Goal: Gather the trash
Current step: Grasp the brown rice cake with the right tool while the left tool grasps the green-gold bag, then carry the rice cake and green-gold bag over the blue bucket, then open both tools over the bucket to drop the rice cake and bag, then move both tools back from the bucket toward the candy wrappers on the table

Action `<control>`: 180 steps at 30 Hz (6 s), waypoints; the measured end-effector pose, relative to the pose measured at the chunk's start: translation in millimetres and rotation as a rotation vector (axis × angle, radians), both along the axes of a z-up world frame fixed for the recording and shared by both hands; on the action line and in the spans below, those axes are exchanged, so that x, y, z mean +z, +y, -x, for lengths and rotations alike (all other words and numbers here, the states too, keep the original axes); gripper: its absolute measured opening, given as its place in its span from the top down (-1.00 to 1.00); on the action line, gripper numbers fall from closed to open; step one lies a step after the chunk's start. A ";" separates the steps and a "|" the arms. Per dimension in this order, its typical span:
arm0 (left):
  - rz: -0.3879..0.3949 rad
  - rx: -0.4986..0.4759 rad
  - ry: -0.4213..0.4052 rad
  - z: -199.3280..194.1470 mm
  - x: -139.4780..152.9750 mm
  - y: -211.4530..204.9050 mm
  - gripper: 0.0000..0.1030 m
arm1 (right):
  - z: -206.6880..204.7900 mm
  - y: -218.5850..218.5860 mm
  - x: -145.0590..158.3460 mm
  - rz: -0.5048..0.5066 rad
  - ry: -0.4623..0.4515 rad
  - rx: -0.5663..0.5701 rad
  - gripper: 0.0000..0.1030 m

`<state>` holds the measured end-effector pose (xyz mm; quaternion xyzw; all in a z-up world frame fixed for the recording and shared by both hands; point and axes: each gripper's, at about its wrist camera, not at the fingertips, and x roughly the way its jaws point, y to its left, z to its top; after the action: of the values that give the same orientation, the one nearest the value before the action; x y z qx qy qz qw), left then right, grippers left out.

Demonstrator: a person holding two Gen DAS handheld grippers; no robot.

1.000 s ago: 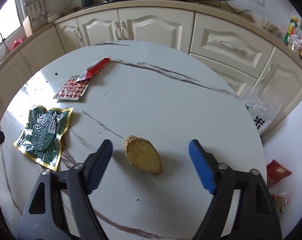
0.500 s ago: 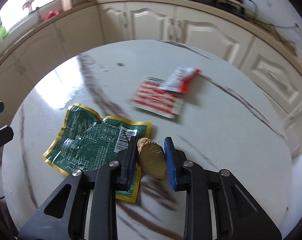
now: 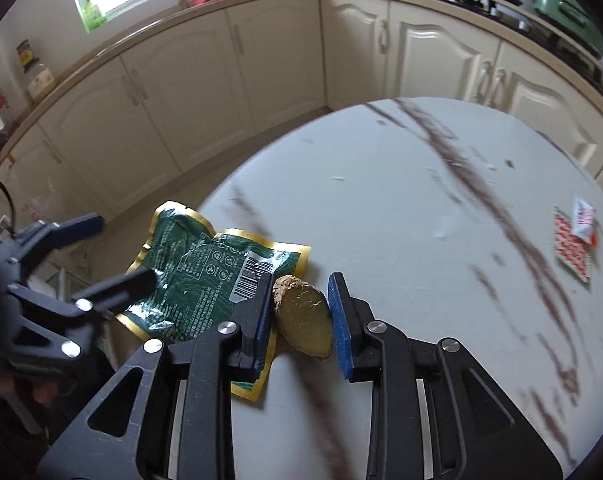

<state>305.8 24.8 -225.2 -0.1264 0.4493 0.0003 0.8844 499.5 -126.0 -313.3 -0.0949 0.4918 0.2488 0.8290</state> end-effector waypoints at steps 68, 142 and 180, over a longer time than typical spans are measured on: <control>0.434 -0.167 -0.139 63.9 22.0 88.0 1.00 | 52.7 -5.0 1.3 -0.102 -0.009 -0.164 0.48; -0.143 0.293 -0.329 32.7 70.3 146.8 -0.61 | 73.5 188.0 33.0 -0.127 -0.267 0.006 -0.85; -0.279 -0.029 -0.776 239.2 96.5 -49.8 -0.99 | 265.8 -130.2 264.5 -0.133 -0.808 -0.542 -1.00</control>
<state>66.6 -25.0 -128.7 0.0102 0.0800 0.0012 0.9967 233.7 -256.2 -48.8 0.0007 0.1209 -0.0016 0.9927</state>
